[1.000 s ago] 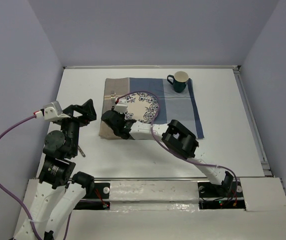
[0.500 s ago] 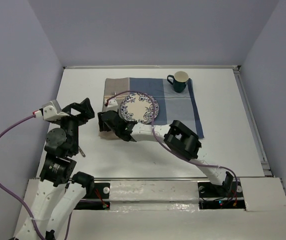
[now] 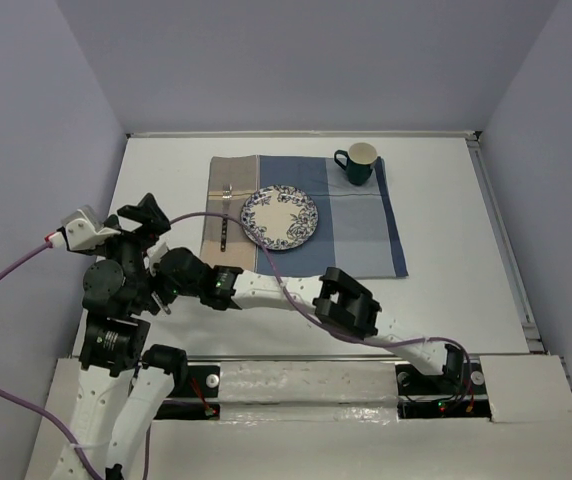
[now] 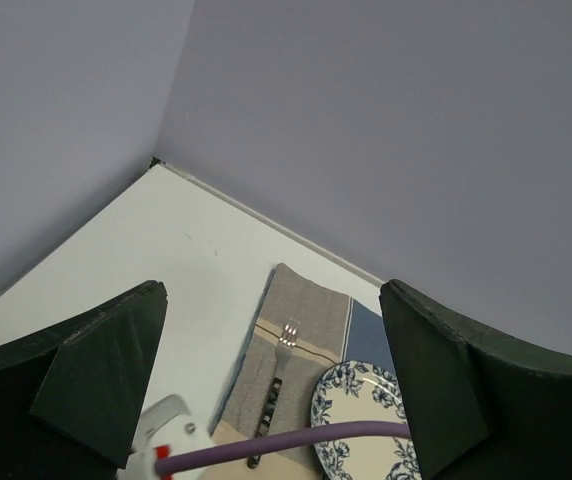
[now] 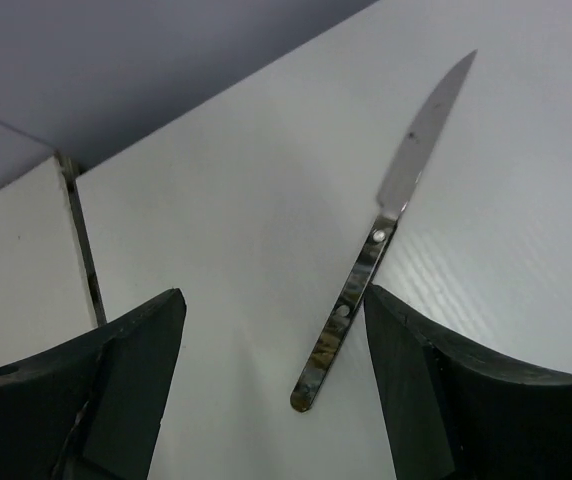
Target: Set the dinner table for one person
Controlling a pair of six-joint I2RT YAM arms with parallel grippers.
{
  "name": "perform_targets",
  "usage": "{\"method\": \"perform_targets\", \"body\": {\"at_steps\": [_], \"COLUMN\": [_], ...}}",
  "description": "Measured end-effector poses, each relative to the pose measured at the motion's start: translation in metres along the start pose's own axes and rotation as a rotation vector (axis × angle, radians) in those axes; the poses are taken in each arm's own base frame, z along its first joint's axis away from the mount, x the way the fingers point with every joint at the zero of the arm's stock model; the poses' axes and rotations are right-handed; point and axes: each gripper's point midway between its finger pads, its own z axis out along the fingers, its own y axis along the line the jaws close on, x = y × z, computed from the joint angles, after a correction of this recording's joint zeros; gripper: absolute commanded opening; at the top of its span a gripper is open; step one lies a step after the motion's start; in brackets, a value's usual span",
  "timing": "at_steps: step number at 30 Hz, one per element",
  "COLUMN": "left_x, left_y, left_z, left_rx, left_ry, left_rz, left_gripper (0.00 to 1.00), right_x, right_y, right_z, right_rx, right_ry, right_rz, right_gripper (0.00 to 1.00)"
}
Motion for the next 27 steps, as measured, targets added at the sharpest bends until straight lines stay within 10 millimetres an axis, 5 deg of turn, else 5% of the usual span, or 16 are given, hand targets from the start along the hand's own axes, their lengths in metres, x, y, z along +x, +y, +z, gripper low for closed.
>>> {"method": "perform_targets", "body": {"at_steps": [9, 16, 20, 24, 27], "left_x": [-0.012, -0.067, -0.067, -0.063, -0.066], "left_y": [0.006, 0.002, 0.001, -0.001, -0.003], "left_z": [-0.013, -0.039, -0.042, -0.044, -0.049], "left_rx": [-0.003, 0.025, 0.036, 0.052, 0.073], "left_ry": [-0.028, -0.132, -0.125, -0.108, -0.114], "left_rz": [-0.014, -0.096, -0.109, -0.113, -0.124], "left_gripper": [0.99, 0.99, 0.99, 0.99, 0.99], "right_x": [0.073, 0.074, 0.077, 0.079, 0.080], "right_y": [-0.002, -0.006, -0.003, -0.007, -0.009], "right_z": [0.006, 0.022, 0.023, 0.022, 0.020], "right_rx": [-0.025, -0.012, 0.010, 0.061, 0.092], "right_ry": [0.192, 0.188, 0.190, 0.190, 0.196], "right_rz": [-0.059, -0.082, -0.095, -0.098, -0.092], "right_gripper": [0.77, 0.77, 0.71, 0.54, 0.52]}}
